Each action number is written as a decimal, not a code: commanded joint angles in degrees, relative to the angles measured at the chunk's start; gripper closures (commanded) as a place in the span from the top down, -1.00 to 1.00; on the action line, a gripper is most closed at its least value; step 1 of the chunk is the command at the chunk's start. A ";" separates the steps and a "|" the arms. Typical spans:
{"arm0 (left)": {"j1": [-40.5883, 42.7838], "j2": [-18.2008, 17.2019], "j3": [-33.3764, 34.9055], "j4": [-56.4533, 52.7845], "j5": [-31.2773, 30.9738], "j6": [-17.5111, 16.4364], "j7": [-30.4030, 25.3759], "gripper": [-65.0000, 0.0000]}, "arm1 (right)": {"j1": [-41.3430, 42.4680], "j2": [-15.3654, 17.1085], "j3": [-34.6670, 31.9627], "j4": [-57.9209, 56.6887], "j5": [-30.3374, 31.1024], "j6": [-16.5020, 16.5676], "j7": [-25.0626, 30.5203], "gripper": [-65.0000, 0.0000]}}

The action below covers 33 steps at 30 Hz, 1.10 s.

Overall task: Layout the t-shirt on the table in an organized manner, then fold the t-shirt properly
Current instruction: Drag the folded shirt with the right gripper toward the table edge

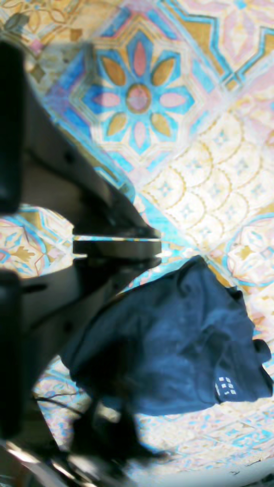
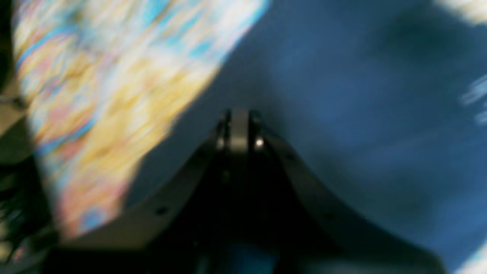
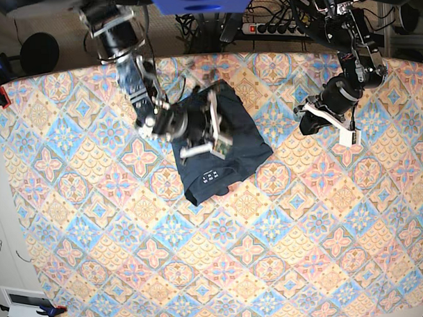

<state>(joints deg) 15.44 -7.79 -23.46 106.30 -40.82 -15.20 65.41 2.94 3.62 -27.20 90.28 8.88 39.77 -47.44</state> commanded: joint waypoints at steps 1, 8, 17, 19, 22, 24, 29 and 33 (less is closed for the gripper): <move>-0.28 -0.43 -0.14 1.00 -1.07 -0.23 -0.84 -1.00 | 1.06 -0.50 -0.01 -0.57 0.65 0.23 0.72 -0.97; -0.37 -0.43 -0.14 1.00 -1.07 -0.23 -0.84 -1.00 | 3.79 -3.57 -2.38 -7.42 0.65 0.23 0.72 -0.97; -0.63 -0.34 -0.14 1.00 -1.07 -0.23 -0.92 -1.00 | 4.40 -3.66 -6.95 -9.36 0.65 0.23 0.80 -0.97; -0.63 -0.25 -0.14 1.00 -1.07 -0.23 -0.92 -1.00 | 5.63 -3.66 -7.66 -9.80 0.65 0.23 0.80 -0.97; -0.63 -0.25 -0.14 1.00 -1.07 -0.14 -0.92 -1.00 | 5.98 -6.47 -7.66 -12.17 0.65 0.23 0.89 -0.97; -0.63 -0.25 -0.14 1.00 -0.98 -0.14 -0.92 -1.00 | 6.07 -7.18 -7.66 -13.58 0.57 0.23 1.07 -0.97; -0.63 -0.25 -0.14 1.00 -0.98 -0.14 -0.92 -1.00 | 9.32 -7.18 -7.39 -18.24 0.57 0.23 1.24 -0.98; -0.63 -0.25 -0.14 1.00 -1.07 -0.14 -0.92 -1.00 | 9.41 -7.18 -7.22 -20.96 0.57 0.23 3.97 -0.98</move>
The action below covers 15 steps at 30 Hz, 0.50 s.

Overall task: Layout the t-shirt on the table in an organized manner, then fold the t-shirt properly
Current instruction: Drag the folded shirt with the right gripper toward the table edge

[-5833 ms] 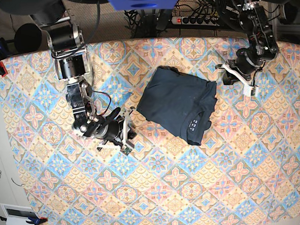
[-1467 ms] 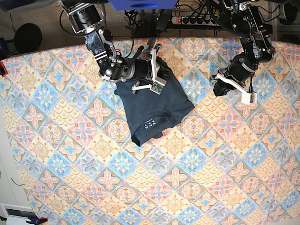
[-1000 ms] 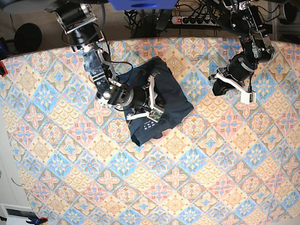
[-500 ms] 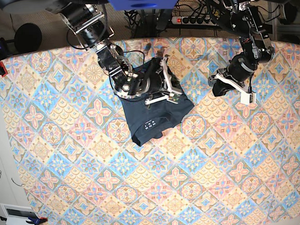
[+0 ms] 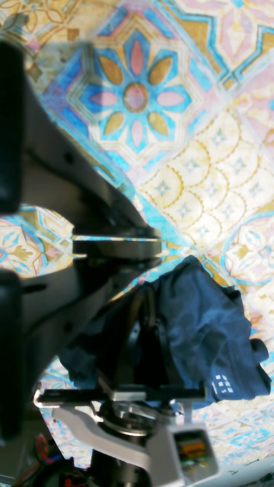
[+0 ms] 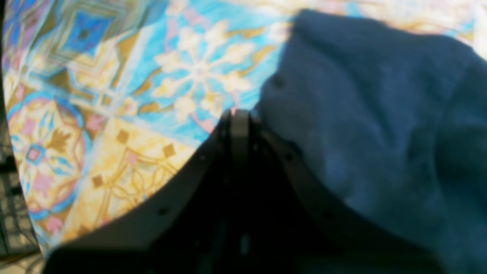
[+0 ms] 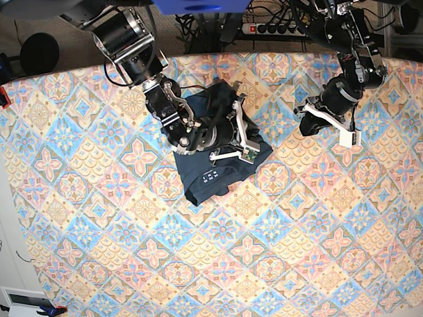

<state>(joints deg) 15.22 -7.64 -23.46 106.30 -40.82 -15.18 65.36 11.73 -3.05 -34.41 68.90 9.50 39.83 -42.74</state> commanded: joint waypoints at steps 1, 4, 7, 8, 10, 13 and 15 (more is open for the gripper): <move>-0.41 -0.40 -0.14 1.00 -1.07 -0.16 -0.88 -1.00 | 0.63 -0.25 0.08 0.24 -0.05 0.17 -0.03 -0.98; -0.41 -0.40 -0.14 1.00 -1.07 -0.16 -0.88 -1.00 | 0.63 2.21 1.14 0.24 -0.05 0.17 0.94 -0.98; -0.41 -0.40 -0.14 1.00 -1.07 -0.16 -0.88 -1.00 | 0.27 3.18 5.97 0.24 -0.05 0.17 1.03 -0.98; -0.41 -0.40 -0.14 1.00 -1.07 -0.16 -0.88 -1.00 | 0.27 4.06 8.00 0.24 -0.05 0.17 1.03 -0.98; -0.41 -0.40 -0.14 1.00 -1.07 -0.16 -0.88 -1.00 | 0.19 5.20 11.25 0.24 -0.05 0.17 1.03 -0.98; -0.41 -0.40 -0.14 1.00 -1.07 -0.16 -0.88 -1.00 | 0.19 7.05 14.77 0.24 -0.05 0.17 1.11 -0.98; -0.41 -0.40 -0.14 1.00 -1.07 -0.16 -0.88 -1.00 | 0.19 7.84 17.14 0.24 -0.05 0.17 1.29 -0.98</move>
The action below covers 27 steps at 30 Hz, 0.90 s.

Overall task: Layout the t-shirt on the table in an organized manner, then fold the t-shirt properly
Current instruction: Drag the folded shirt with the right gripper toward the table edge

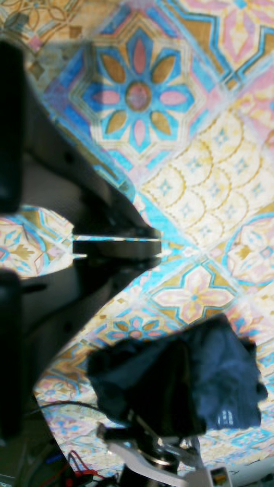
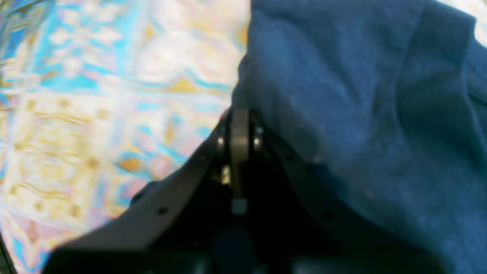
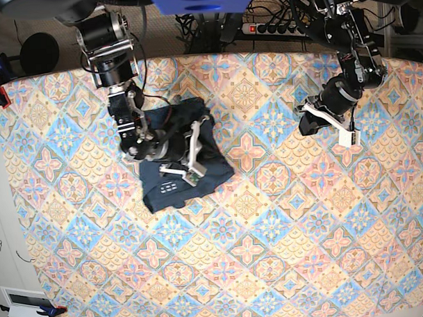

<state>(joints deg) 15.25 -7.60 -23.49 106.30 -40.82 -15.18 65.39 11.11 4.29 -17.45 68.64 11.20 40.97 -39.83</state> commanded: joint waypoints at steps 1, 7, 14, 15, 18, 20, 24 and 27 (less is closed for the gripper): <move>-0.43 -0.45 -0.12 1.00 -1.07 -0.16 -0.90 -1.00 | 0.89 1.20 1.23 0.50 -1.75 -0.97 -1.18 -0.98; -0.43 -0.54 -0.12 1.00 -1.07 -0.16 -0.90 -1.00 | 1.24 5.60 3.78 0.50 -1.75 -0.97 -0.30 -0.97; -0.34 -0.80 -0.12 1.00 -1.07 -0.16 -0.90 -1.00 | 3.17 8.76 4.13 1.38 -1.66 -0.97 -0.39 -0.97; -0.34 -0.80 -0.12 1.00 -1.07 -0.16 -0.90 -1.00 | 3.17 8.85 4.49 2.26 -1.58 -0.97 -0.56 -0.97; -0.34 -0.80 -0.12 1.00 -1.07 -0.16 -0.90 -1.00 | 2.82 8.85 5.54 6.74 -1.49 -0.97 -0.74 -0.98; -0.34 -0.80 -0.12 1.00 -1.07 -0.16 -0.90 -1.00 | 2.03 8.85 6.33 11.05 -1.49 -0.97 -0.91 -0.98; -0.34 -0.89 -0.12 1.00 -1.07 -0.16 -0.90 -1.00 | -3.07 8.85 6.60 18.96 -1.49 -0.97 -2.93 -0.98; -0.34 -0.89 -0.12 1.00 -1.07 -0.16 -0.90 -1.00 | -6.06 8.85 6.60 24.24 -1.49 -0.97 -4.43 -0.98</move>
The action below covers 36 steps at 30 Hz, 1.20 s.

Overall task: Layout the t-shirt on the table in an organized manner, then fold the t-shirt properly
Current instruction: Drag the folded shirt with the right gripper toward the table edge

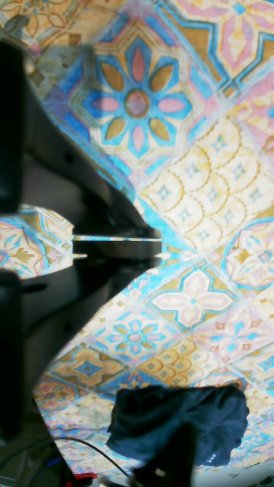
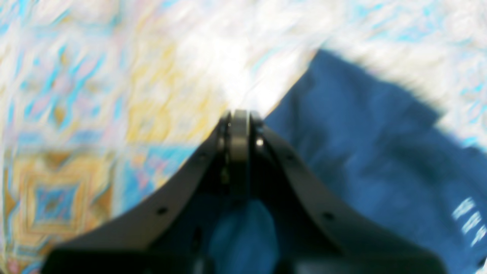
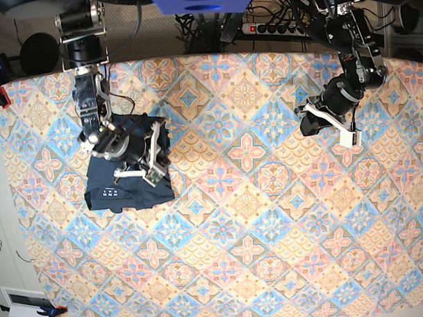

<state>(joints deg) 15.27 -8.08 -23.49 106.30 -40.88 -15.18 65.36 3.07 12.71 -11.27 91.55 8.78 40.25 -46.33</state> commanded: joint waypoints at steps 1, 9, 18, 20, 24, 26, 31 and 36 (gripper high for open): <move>-0.45 -0.41 -0.12 1.00 -1.01 -0.16 -0.88 -1.00 | 0.75 0.43 0.41 2.74 0.94 -0.25 1.45 -0.98; -1.07 -0.41 -0.12 0.91 -1.01 -0.16 -0.88 -1.00 | -4.87 0.26 0.41 2.30 0.94 -0.25 1.71 -0.98; -1.16 -0.41 -0.12 0.91 -1.01 -0.16 -0.88 -1.00 | -4.87 0.26 0.50 -7.64 0.76 -0.25 1.71 -0.98; -1.16 -0.41 -0.12 0.91 -1.01 -0.16 -0.88 -1.00 | -5.05 0.26 0.76 -9.04 0.76 -0.25 1.71 -0.98; -1.16 -0.41 -0.12 0.91 -1.01 -0.16 -0.88 -1.00 | -7.33 0.35 5.16 -8.78 0.76 -0.25 1.71 -0.98; -1.16 -0.41 -0.12 0.91 -1.01 -0.16 -0.88 -1.00 | -8.04 0.35 6.74 -8.69 0.76 -0.25 1.71 -0.98; -1.25 -0.41 -0.12 0.91 -1.01 -0.16 -0.88 -1.00 | -8.30 0.52 10.17 -8.69 0.76 -0.25 1.62 -0.98; -1.25 -0.32 -0.12 0.91 -1.01 -0.16 -0.88 -1.00 | -8.21 0.52 10.52 -8.69 0.76 -0.25 1.53 -0.98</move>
<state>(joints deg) 14.44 -8.08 -23.46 106.28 -40.84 -15.18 65.39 -5.10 12.25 -1.28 82.87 13.39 41.58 -41.15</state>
